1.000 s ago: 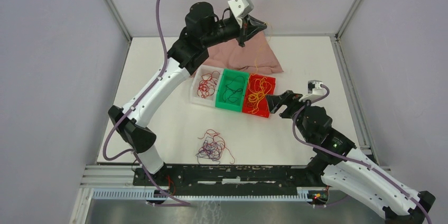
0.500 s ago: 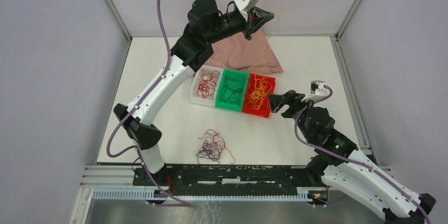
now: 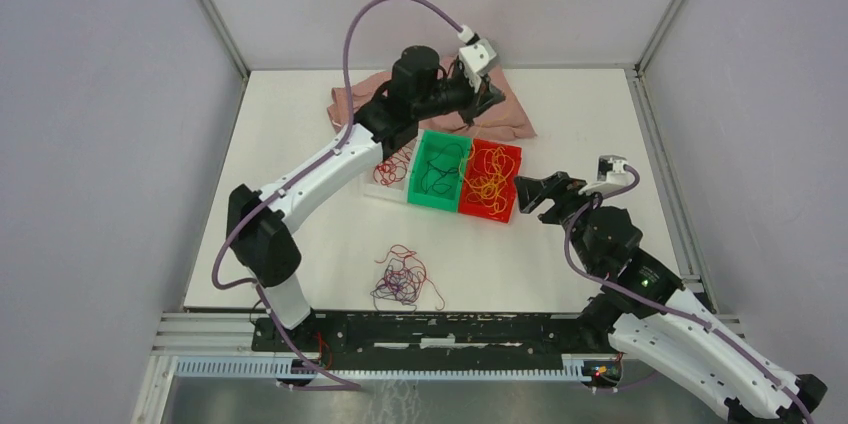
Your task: Untangle the cables
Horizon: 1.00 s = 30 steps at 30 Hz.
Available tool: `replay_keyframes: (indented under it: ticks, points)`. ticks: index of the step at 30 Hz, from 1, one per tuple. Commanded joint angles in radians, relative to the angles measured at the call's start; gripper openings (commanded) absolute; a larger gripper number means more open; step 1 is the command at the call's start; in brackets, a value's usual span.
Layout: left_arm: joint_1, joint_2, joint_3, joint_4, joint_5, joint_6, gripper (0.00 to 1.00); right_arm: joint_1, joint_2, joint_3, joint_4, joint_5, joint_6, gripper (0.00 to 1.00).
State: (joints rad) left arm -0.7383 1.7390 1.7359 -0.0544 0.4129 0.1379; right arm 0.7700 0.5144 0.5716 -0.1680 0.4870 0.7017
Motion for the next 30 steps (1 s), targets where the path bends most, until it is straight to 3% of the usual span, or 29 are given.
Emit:
replay_keyframes:
  ticks: [1,8,20,30]
  points:
    - [-0.002,-0.058,-0.145,0.024,0.008,-0.067,0.03,-0.003,-0.028,-0.002,0.010,0.041,-0.004,0.88]
    - [-0.005,-0.015,-0.214,0.023,0.057,-0.134,0.03,-0.005,-0.044,-0.013,-0.002,0.065,0.014,0.87]
    - [-0.081,0.183,0.137,-0.048,0.070,-0.142,0.03,-0.005,-0.091,-0.039,-0.027,0.104,0.031,0.85]
    - [-0.079,0.283,0.162,-0.066,0.090,-0.096,0.03,-0.005,-0.106,-0.039,-0.043,0.106,0.023,0.83]
